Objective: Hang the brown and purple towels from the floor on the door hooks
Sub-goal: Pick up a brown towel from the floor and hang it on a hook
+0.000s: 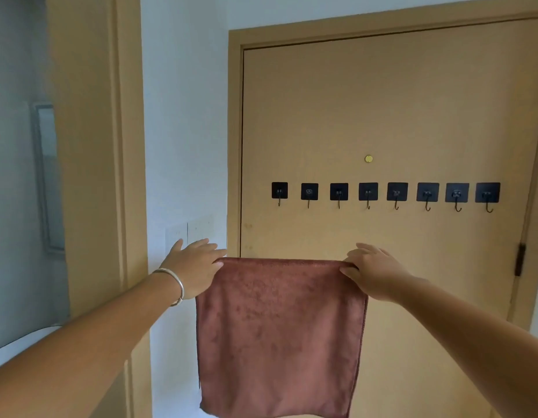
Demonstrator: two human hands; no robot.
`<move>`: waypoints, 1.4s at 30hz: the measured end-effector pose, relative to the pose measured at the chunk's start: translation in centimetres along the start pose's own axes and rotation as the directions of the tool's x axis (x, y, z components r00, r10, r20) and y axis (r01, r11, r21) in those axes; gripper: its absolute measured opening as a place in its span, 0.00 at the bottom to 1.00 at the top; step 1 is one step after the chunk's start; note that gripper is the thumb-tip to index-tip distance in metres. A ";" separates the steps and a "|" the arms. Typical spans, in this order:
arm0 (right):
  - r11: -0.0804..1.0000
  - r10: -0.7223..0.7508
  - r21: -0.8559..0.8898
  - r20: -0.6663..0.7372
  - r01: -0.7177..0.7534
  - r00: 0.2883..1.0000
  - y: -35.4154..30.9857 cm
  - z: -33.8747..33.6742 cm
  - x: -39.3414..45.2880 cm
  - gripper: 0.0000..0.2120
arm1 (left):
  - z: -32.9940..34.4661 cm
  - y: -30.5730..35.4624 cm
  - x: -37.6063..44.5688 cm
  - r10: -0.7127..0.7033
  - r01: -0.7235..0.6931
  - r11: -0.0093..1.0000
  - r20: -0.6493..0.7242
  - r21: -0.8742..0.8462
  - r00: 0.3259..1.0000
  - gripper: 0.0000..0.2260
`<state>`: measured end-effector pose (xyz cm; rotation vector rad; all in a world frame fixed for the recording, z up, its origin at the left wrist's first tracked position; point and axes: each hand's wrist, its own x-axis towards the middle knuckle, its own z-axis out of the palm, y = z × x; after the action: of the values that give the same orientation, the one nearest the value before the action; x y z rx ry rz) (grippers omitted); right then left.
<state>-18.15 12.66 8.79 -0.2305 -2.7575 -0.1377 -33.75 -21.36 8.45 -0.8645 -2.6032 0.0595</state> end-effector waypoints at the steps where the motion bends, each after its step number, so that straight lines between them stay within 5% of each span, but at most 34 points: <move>1: 1.000 0.020 -0.006 0.001 -0.020 1.000 0.2 0.4 1.6 0.19 | 0.6 -0.5 2.0 0.009 -0.009 1.000 -0.015 -0.026 1.000 0.19; 12: 0.987 0.154 0.055 -0.095 -0.150 0.983 1.1 4.4 17.5 0.14 | 7.7 -6.1 20.2 -0.006 -0.037 0.964 -0.160 -0.265 0.987 0.18; 18: 0.951 0.213 0.272 -0.233 -0.147 0.949 1.4 6.9 24.5 0.13 | 10.2 -7.8 27.0 -0.025 -0.083 0.894 -0.235 -0.440 0.972 0.19; 25: 0.944 0.201 0.323 -0.406 -0.066 0.892 3.2 8.4 32.4 0.12 | 11.5 -7.6 34.8 -0.152 -0.118 0.824 -0.417 -0.554 0.896 0.18; 30: 0.990 0.024 0.132 -0.482 0.046 0.876 5.0 9.1 36.6 0.11 | 12.4 -7.3 39.0 0.056 -0.273 0.918 -0.587 -0.288 0.808 0.18; 33: 0.978 -0.208 -0.115 -0.428 0.176 0.880 6.4 9.3 38.4 0.16 | 12.7 -7.5 40.4 0.227 -0.352 0.930 -0.595 -0.102 0.771 0.12; 36: 0.942 -0.320 -0.229 -0.387 0.246 0.865 7.5 9.7 40.3 0.20 | 13.8 -7.5 42.2 0.159 -0.324 0.934 -0.634 -0.152 0.757 0.19; 42: 0.961 -0.221 -0.245 -0.402 0.128 0.889 6.8 10.1 42.8 0.20 | 13.8 -6.5 44.5 0.072 -0.299 0.912 -0.611 -0.279 0.788 0.28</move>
<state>-59.82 26.67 15.70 0.0010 -2.3175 -0.4754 -75.28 0.46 12.56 -1.0625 -1.9483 -0.5714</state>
